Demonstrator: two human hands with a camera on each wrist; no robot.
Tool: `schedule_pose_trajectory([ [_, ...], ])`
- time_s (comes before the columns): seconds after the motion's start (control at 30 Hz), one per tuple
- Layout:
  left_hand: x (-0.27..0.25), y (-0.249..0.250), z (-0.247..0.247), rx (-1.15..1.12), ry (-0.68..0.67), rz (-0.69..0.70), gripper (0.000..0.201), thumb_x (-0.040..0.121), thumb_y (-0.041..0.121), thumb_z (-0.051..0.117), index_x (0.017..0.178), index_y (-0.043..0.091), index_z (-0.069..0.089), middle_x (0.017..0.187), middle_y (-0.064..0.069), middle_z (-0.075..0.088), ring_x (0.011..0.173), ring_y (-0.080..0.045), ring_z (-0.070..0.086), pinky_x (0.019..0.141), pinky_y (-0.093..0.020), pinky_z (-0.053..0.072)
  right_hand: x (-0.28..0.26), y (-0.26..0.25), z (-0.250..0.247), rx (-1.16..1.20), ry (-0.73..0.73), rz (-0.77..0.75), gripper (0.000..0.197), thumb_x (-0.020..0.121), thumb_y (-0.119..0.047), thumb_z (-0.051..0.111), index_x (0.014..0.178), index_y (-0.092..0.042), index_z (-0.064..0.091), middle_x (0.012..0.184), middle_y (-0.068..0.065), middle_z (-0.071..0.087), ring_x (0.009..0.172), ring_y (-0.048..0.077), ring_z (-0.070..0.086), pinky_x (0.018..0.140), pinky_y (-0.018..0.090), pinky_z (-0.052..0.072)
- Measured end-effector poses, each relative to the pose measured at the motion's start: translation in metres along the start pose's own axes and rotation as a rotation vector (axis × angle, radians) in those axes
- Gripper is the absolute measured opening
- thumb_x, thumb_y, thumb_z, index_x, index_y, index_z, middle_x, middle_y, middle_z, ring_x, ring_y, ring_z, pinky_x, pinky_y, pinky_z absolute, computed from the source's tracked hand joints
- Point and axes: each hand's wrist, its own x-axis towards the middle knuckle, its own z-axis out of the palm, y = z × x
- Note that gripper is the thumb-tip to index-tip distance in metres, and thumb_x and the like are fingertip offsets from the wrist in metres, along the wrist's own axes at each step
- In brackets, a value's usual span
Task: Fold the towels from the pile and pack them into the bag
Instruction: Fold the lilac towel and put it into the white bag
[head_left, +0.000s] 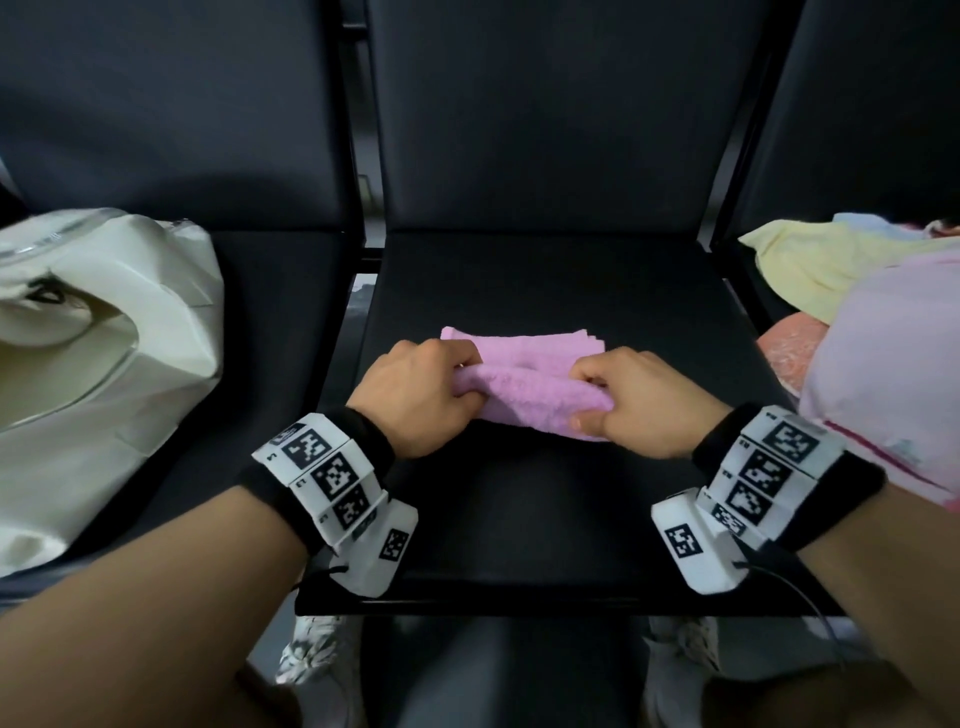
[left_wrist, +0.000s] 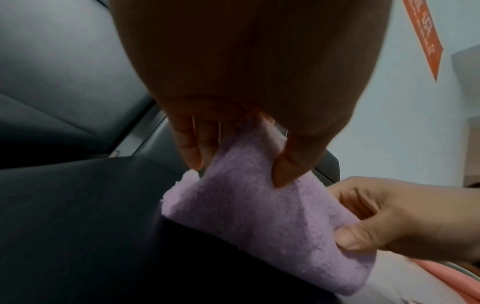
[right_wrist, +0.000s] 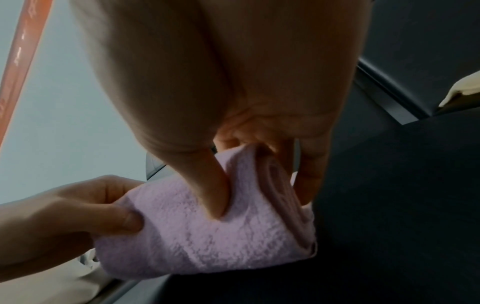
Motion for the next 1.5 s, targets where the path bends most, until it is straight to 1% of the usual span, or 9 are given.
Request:
schedule_pose_trajectory([
  [0.13,-0.001,0.002,-0.005,-0.081,-0.015,-0.004,0.006,0.079,0.039,0.060,0.076,0.036,0.056,0.073,0.008,0.058,0.081,-0.026,0.058,0.072,-0.032,0.045,-0.001,0.009,-0.004,0.093,0.070,0.012,0.015,0.088,-0.023,0.072,0.098,-0.025,0.062,0.079,-0.012,0.064,0.077,0.007,0.061,0.064,0.023,0.043],
  [0.3,0.002,0.006,-0.007,-0.137,-0.058,-0.048,0.012,0.088,0.026,0.060,0.077,0.021,0.059,0.073,0.001,0.062,0.078,-0.019,0.057,0.062,-0.028,0.039,0.002,0.014,-0.005,0.145,0.080,0.029,0.006,0.093,-0.028,0.067,0.097,-0.023,0.065,0.088,-0.005,0.068,0.084,0.012,0.064,0.071,0.028,0.051],
  [0.57,0.008,0.005,-0.005,-0.170,-0.116,-0.133,0.026,0.095,0.029,0.058,0.071,0.022,0.053,0.069,0.004,0.058,0.065,-0.013,0.054,0.055,-0.028,0.036,0.007,0.023,-0.004,0.228,0.104,0.079,0.013,0.091,-0.037,0.068,0.098,-0.026,0.066,0.099,-0.015,0.065,0.095,0.006,0.062,0.074,0.024,0.044],
  [0.67,0.012,-0.001,-0.002,-0.206,-0.126,-0.197,0.021,0.094,0.029,0.059,0.075,0.020,0.058,0.073,0.002,0.061,0.067,-0.017,0.056,0.056,-0.028,0.038,0.008,0.025,-0.005,0.342,0.127,0.088,0.023,0.086,-0.038,0.075,0.105,-0.026,0.068,0.102,-0.011,0.069,0.096,0.008,0.066,0.083,0.030,0.053],
  [0.8,0.018,-0.008,0.001,-0.254,-0.090,-0.276,0.022,0.092,0.025,0.059,0.072,0.018,0.058,0.071,0.001,0.061,0.068,-0.019,0.056,0.057,-0.028,0.038,0.009,0.029,-0.005,0.527,0.033,0.128,0.042,0.077,-0.022,0.085,0.114,-0.022,0.064,0.102,-0.003,0.076,0.095,0.013,0.073,0.089,0.043,0.060],
  [0.93,0.020,-0.012,0.005,-0.261,-0.072,-0.301,0.020,0.092,0.026,0.059,0.073,0.018,0.059,0.075,0.000,0.063,0.071,-0.020,0.059,0.059,-0.029,0.040,0.011,0.029,-0.003,0.442,0.082,0.156,0.033,0.084,-0.021,0.081,0.111,-0.019,0.063,0.086,0.000,0.077,0.082,0.016,0.074,0.085,0.043,0.060],
  [1.1,0.021,-0.011,0.004,-0.235,-0.037,-0.290,0.018,0.094,0.033,0.060,0.078,0.025,0.061,0.081,0.003,0.064,0.075,-0.014,0.060,0.057,-0.027,0.039,0.012,0.024,0.000,0.338,0.135,0.216,0.024,0.087,-0.028,0.077,0.105,-0.018,0.064,0.069,-0.002,0.069,0.065,0.008,0.062,0.064,0.025,0.044],
  [1.33,0.023,-0.015,0.009,-0.137,-0.059,-0.375,0.017,0.087,0.046,0.067,0.090,0.031,0.061,0.098,-0.002,0.067,0.090,-0.021,0.064,0.068,-0.029,0.046,0.013,0.016,0.000,0.174,0.108,0.261,0.039,0.083,-0.031,0.079,0.115,-0.019,0.060,0.088,-0.004,0.068,0.088,0.013,0.064,0.069,0.025,0.047],
  [1.5,0.025,-0.014,0.011,-0.068,-0.047,-0.439,0.036,0.082,0.056,0.068,0.107,0.031,0.060,0.113,-0.006,0.067,0.099,-0.026,0.064,0.078,-0.032,0.048,0.012,0.012,0.000,0.111,0.124,0.244,0.062,0.084,-0.034,0.077,0.137,-0.018,0.050,0.125,0.001,0.056,0.108,0.016,0.057,0.086,0.027,0.045],
])
